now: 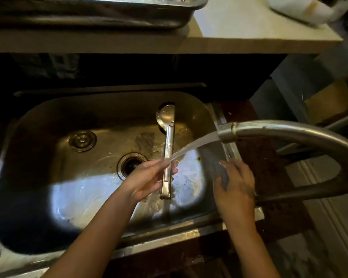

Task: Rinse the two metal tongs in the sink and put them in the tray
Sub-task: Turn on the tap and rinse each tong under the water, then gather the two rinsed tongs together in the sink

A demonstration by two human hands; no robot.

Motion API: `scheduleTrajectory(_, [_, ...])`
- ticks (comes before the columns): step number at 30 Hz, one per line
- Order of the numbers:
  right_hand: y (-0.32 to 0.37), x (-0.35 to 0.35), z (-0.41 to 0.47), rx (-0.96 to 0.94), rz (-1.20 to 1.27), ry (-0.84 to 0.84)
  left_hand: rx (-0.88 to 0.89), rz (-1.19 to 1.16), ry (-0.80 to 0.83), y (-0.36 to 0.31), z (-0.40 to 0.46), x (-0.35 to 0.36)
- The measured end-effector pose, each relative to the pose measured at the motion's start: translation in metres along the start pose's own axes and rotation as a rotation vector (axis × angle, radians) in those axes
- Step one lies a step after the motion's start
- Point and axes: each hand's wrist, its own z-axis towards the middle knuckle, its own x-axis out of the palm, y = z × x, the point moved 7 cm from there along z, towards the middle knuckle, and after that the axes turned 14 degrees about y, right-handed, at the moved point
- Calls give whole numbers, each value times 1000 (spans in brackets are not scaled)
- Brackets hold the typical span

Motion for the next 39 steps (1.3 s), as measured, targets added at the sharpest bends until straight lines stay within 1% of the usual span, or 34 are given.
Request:
scheduleTrajectory(2, [1,-3,0,13,99,5,13,-46,-4,-2,0,-2])
scheduleTrajectory(5, [12,-3,-4,-50,239,45,45,-95,2,-6,2,-3])
scheduleTrajectory(8, [17,-1,-12,-78,268,49,74,-99,11,-9,5,-4])
scheduleTrajectory(11, [20,1,-24,-134,234,0,89,-106,-5,-9,6,-4])
scheduleTrajectory(14, [22,6,-37,-213,124,-33,97,-98,-24,-8,5,-4])
scheduleTrajectory(17, [17,6,-39,-227,76,-61,94,-64,-59,-7,2,-4])
scheduleTrajectory(20, [30,1,-42,-295,-77,-165,99,74,-98,-12,-4,0])
scheduleTrajectory(21, [36,2,-42,-326,-77,-178,104,142,-123,-14,-8,2])
scheduleTrajectory(22, [40,5,-39,-326,1,-158,116,207,-149,-15,-13,3])
scheduleTrajectory(23, [41,8,-32,-282,135,-100,135,264,-179,-17,-17,4])
scheduleTrajectory(25, [41,23,-12,-124,398,79,188,365,-251,-21,-28,5])
scheduleTrajectory(28, [42,55,15,97,619,341,262,508,-327,-22,-43,11])
scheduleTrajectory(30, [47,70,25,143,657,409,299,630,-328,-23,-53,22])
scheduleTrajectory(33, [51,81,31,129,590,404,323,815,-352,-25,-65,29])
scheduleTrajectory(34, [52,84,31,122,597,412,311,820,-366,-25,-68,26])
scheduleTrajectory(36, [55,89,32,105,623,450,259,738,-389,-26,-73,16])
scheduleTrajectory(39, [66,95,32,65,667,540,177,586,-317,-28,-75,6])
